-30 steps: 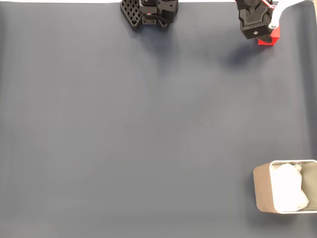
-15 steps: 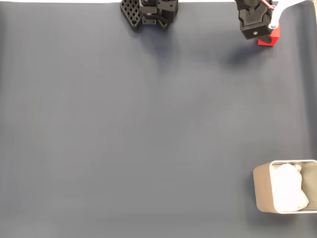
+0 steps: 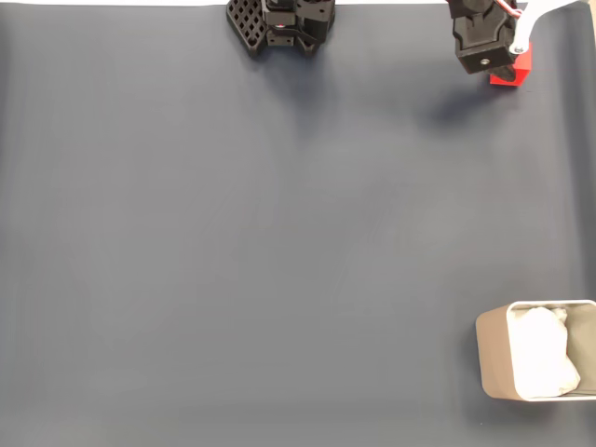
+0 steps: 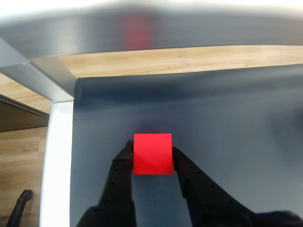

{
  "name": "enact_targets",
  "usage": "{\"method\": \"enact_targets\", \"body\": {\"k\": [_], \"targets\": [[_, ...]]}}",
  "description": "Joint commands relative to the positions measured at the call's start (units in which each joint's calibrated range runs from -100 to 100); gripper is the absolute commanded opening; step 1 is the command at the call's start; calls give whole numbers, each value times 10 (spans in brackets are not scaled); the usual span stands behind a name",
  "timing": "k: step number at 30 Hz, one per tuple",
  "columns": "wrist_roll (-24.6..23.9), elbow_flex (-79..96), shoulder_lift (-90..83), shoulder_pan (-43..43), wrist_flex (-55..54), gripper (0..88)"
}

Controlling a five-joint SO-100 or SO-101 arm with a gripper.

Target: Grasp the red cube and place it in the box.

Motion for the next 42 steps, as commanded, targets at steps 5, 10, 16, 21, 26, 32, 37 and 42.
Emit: {"method": "enact_targets", "body": {"k": [5, 10, 16, 21, 26, 32, 37, 42], "targets": [[-8, -59, -37, 27, 29, 25], [-9, -88, -50, 51, 53, 24], [-7, -136, -61, 83, 87, 23], [-9, -168, -62, 111, 98, 23], [-9, -206, -53, 144, 112, 22], [-6, -253, -33, 185, 122, 22], [-5, -300, -14, 218, 137, 22], [-4, -338, 9, 253, 143, 22]]}}
